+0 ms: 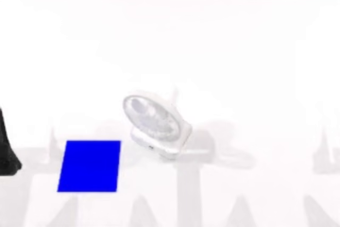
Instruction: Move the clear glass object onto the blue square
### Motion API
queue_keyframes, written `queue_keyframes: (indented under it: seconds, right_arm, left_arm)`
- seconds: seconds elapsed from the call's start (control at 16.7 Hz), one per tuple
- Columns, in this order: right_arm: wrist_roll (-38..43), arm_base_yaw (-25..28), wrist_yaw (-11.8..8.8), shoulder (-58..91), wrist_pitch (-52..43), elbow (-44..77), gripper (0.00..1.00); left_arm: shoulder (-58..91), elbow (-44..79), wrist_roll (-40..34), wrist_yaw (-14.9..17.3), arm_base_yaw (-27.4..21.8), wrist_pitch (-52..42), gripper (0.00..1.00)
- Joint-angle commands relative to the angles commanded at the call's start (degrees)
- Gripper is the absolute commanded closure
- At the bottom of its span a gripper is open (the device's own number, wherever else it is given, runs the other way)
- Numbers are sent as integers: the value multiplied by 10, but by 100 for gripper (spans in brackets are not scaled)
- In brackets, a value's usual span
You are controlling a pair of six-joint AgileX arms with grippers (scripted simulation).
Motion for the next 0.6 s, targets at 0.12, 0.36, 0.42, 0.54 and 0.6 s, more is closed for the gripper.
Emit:
queue_keyframes:
  seconds: [0.12,0.36,0.42,0.54,0.6]
  right_arm:
    - [0,0,0,0,0,0,0]
    - [0,0,0,0,0,0,0]
    - [0,0,0,0,0,0,0]
    - [0,0,0,0,0,0,0]
    - [0,0,0,0,0,0,0]
  left_arm:
    - [0,0,0,0,0,0,0]
    - [57,48,47,10,-25,-51,0]
    - [85,72,69,14,-36,-74,0]
    - [153,134,122,22,-62,-131,0]
    - [193,171,153,25,-78,-163,0]
